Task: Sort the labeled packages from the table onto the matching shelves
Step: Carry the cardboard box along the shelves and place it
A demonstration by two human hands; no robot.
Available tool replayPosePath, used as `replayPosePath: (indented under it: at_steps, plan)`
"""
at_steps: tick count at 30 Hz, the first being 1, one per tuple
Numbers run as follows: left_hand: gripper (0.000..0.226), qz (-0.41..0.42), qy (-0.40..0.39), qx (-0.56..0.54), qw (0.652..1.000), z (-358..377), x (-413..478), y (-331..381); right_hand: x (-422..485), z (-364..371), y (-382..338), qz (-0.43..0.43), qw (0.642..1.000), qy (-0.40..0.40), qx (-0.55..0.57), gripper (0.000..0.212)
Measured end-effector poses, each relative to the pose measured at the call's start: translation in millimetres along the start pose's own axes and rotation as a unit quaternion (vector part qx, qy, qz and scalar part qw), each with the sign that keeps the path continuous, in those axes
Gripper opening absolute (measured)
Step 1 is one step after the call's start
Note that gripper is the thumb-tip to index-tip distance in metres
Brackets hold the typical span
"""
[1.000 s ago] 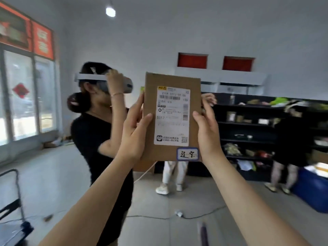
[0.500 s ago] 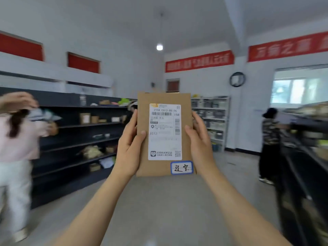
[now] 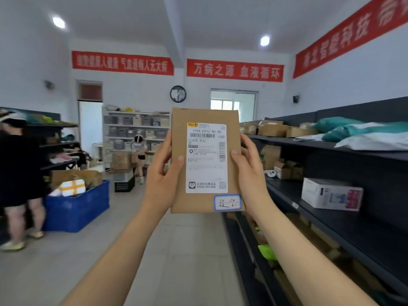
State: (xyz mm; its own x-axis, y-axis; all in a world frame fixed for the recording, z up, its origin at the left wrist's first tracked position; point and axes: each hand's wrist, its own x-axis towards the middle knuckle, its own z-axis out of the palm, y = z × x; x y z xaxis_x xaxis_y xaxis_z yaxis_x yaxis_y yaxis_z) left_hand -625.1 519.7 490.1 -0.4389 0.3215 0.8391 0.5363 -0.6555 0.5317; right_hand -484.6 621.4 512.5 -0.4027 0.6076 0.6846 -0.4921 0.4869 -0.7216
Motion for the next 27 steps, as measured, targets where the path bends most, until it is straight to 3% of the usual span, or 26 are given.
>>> replayPosePath:
  at_steps: [9, 27]
  plan:
    - [0.049, -0.04, -0.027, -0.036, 0.998, 8, 19, -60, 24, -10, 50, 0.022, 0.999, 0.028, -0.021, 0.038]
    - [0.056, -0.082, 0.002, 0.014, 0.997, 89, 106, -265, 193, -75, 238, 0.043, 0.999, 0.012, -0.011, 0.042]
